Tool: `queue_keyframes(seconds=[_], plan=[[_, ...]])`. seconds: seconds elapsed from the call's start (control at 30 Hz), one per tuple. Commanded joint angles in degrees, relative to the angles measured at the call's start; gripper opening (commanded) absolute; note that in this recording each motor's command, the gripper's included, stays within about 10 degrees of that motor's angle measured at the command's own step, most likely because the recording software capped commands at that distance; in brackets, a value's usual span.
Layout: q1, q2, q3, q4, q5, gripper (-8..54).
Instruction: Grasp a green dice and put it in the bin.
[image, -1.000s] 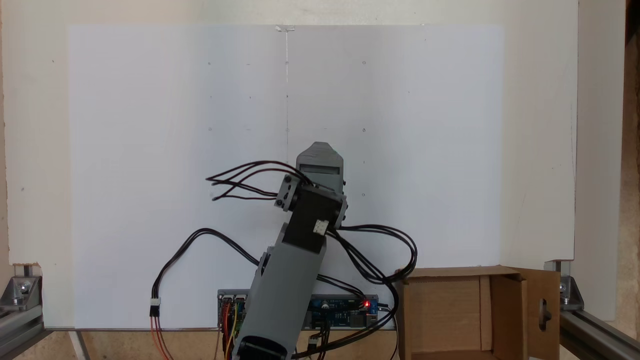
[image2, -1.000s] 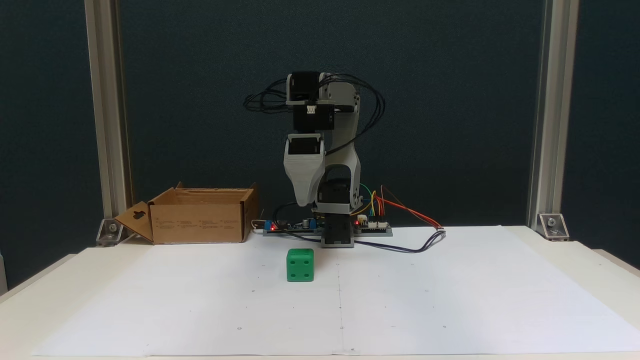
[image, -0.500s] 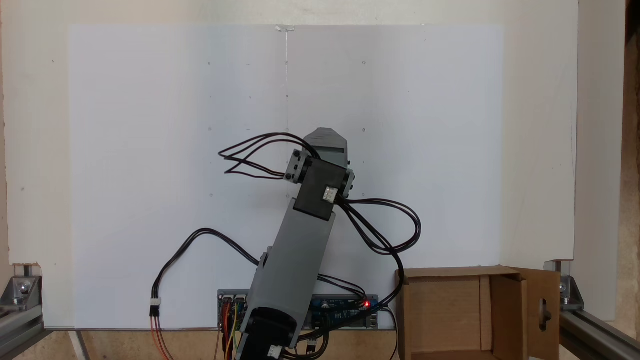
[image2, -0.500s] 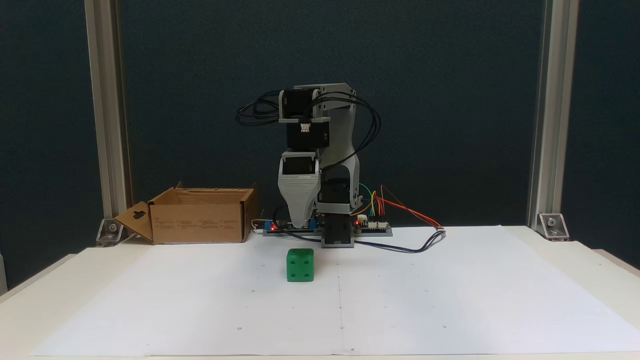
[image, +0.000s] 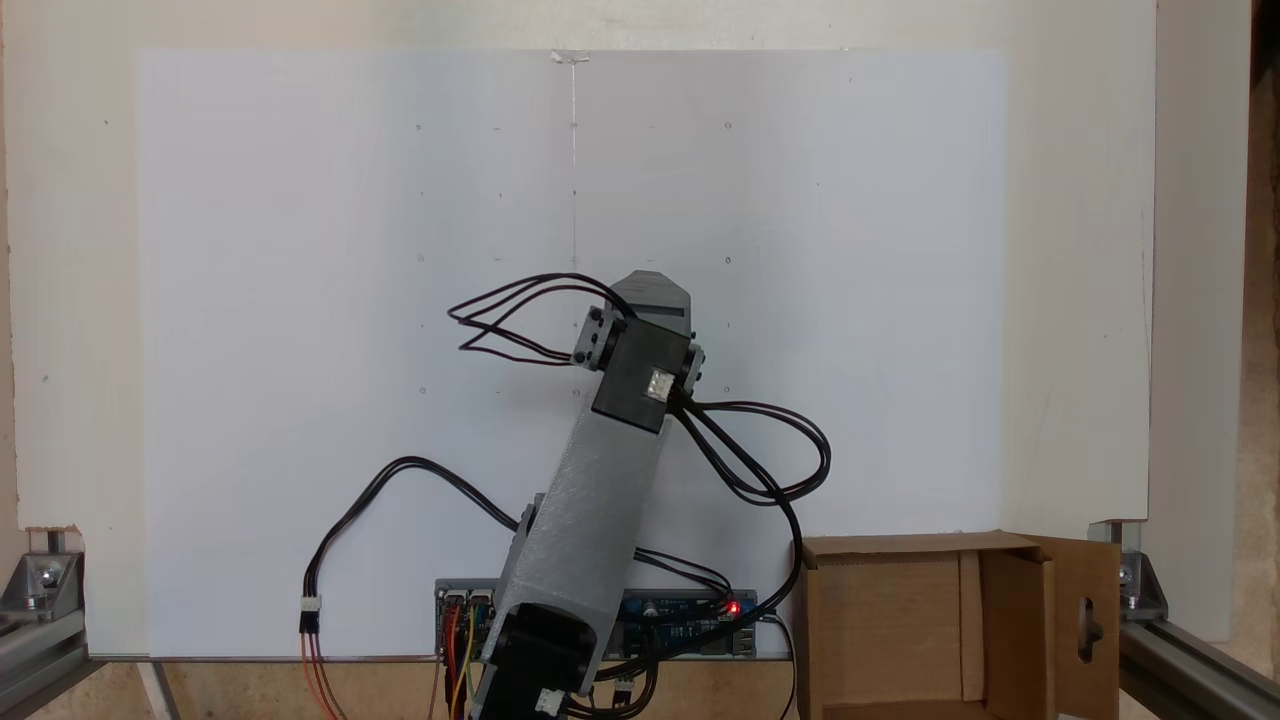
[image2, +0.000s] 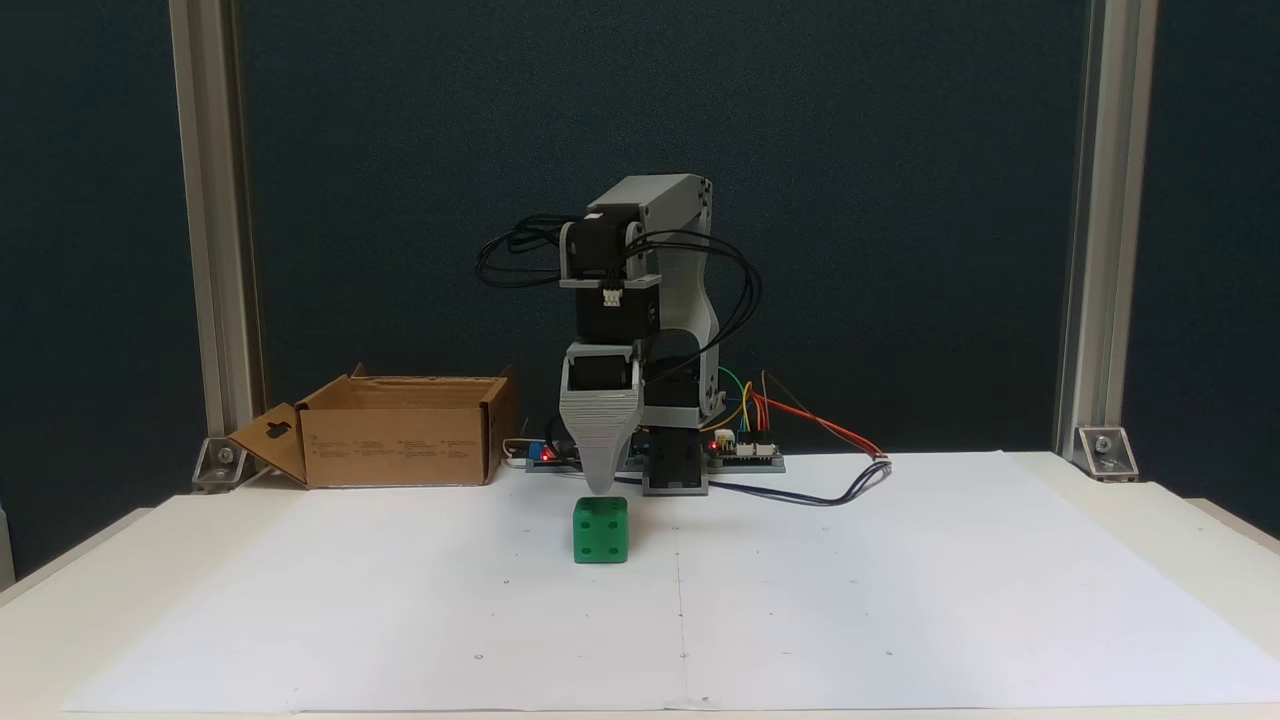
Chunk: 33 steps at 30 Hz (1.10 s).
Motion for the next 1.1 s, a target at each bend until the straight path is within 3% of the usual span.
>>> queue_keyframes(seconds=[0.0, 1.07], plan=[[0.18, 0.09, -0.53, -0.53, -4.22, 44.3], [2.20, -4.04, 1.67, -5.80, -6.33, 44.6]])
